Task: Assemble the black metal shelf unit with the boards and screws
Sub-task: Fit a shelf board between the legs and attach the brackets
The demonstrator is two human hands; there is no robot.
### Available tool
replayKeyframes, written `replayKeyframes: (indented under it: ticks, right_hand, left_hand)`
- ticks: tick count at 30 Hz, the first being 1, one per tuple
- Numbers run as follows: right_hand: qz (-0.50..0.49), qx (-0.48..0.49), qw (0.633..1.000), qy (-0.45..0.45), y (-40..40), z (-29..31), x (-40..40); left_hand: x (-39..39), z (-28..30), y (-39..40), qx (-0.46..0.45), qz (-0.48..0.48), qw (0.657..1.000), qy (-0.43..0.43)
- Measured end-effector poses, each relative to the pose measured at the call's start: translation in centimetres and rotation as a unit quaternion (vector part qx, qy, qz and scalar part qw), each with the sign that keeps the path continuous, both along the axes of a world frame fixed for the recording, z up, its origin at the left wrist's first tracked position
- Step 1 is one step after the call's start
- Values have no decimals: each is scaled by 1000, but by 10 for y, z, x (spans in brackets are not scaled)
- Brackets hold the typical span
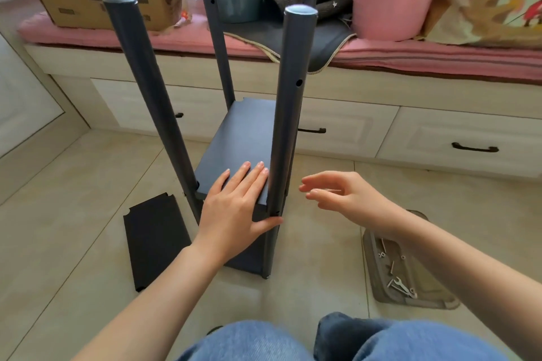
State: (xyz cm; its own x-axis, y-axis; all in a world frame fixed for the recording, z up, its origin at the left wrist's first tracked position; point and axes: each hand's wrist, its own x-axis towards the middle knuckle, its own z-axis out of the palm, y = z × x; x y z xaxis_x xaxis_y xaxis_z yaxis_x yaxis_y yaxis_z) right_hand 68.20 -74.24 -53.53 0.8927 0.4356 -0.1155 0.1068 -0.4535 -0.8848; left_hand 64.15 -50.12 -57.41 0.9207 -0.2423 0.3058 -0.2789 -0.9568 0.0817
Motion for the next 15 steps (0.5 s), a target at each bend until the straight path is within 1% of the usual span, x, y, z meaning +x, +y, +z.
replayKeyframes:
  ticks: [3,4,6,8,11,15]
  right_hand:
    - [-80,-3,995,63,-44,-26,-1]
    - [-112,-18,991,75,-61,-36,-3]
    - [-161,-84,979,87,-93,-59,-7]
    - [-187,-170,963,97,-119,-84,-15]
    - [-167,-264,940,139,-137,-118,-29]
    - [-120,-323,923,172,-131,-156,-40]
  left_hand:
    - [0,0,-8,7,10,1000,-20]
    - [0,0,-11,11,14,1000,-19]
    - [1,-1,-16,19,23,999,-15]
    - [3,-2,-22,27,32,999,-11]
    - [5,-4,-29,31,43,999,-9]
    - [6,-4,-35,36,47,998,-9]
